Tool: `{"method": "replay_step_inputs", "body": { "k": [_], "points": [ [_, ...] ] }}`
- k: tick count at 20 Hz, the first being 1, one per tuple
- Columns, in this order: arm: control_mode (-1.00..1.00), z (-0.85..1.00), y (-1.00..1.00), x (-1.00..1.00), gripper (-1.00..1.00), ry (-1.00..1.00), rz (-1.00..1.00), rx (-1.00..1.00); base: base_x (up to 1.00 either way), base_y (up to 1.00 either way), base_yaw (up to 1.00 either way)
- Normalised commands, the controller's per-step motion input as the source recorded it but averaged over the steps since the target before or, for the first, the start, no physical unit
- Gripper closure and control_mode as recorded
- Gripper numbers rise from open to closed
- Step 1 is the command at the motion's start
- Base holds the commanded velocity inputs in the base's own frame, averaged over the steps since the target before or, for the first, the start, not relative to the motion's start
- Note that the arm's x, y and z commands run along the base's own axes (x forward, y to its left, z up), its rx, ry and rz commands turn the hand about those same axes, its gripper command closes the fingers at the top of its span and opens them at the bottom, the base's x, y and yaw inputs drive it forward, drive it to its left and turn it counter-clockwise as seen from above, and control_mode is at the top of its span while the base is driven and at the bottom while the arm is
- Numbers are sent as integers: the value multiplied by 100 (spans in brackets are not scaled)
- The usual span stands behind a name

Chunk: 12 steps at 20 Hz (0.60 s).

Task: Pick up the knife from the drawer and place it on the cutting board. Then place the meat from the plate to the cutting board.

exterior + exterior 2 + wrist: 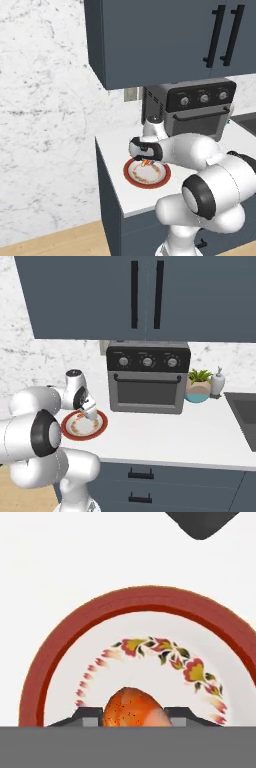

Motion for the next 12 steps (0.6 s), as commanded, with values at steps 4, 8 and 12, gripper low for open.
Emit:
{"method": "replay_step_inputs", "body": {
  "k": [4, 8, 12],
  "points": [
    [-100, 42, -28, -63, 100, -1, -2, 3, 0, 0, 0],
    [-100, 34, -33, -52, 100, -6, 0, 0, 0, 0, 0],
    [-100, 39, -21, -15, 100, -8, -1, 0, 0, 0, 0]
  ]
}}
